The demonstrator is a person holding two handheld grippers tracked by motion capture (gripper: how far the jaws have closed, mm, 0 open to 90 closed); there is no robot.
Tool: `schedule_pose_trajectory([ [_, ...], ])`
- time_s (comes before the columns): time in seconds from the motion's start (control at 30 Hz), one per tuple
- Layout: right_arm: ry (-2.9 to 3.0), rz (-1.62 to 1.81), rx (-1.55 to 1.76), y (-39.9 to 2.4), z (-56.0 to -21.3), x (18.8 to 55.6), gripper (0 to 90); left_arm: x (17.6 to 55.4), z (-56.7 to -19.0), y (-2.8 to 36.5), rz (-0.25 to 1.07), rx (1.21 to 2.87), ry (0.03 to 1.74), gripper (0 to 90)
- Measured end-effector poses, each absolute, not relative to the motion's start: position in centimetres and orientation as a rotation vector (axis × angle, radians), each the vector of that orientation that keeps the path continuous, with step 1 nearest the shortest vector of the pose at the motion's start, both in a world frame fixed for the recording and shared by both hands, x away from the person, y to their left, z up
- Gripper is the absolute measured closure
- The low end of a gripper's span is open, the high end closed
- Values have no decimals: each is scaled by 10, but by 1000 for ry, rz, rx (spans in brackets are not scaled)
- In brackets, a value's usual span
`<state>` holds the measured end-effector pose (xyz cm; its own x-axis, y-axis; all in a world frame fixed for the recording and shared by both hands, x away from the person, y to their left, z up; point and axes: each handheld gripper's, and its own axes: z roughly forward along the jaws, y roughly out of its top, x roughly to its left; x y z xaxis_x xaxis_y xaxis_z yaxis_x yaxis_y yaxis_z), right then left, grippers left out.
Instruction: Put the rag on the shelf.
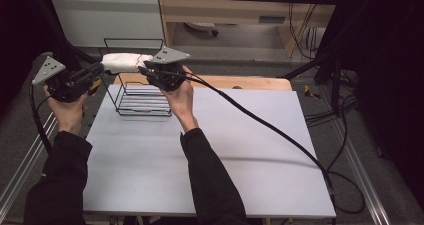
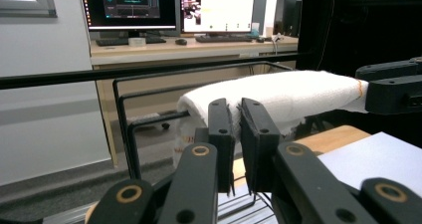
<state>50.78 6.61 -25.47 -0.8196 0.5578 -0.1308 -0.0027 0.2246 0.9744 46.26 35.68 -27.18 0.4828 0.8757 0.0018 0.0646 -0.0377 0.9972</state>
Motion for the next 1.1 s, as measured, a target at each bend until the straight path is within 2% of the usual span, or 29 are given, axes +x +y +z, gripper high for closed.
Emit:
schedule_pose_trajectory([
  [0.2, 2073, 1615, 529, 62, -259, 506, 725, 462, -277, 357, 805, 1493, 875, 836],
  [0.47, 2089, 1606, 551, 60, -263, 506, 846, 461, -280, 358, 797, 1516, 874, 834],
  [0.8, 2121, 1576, 583, 61, -271, 509, 855, 462, -284, 359, 770, 1575, 916, 818],
  [1.1, 2146, 1521, 622, 62, -279, 514, 866, 461, -265, 365, 746, 1529, 976, 551],
])
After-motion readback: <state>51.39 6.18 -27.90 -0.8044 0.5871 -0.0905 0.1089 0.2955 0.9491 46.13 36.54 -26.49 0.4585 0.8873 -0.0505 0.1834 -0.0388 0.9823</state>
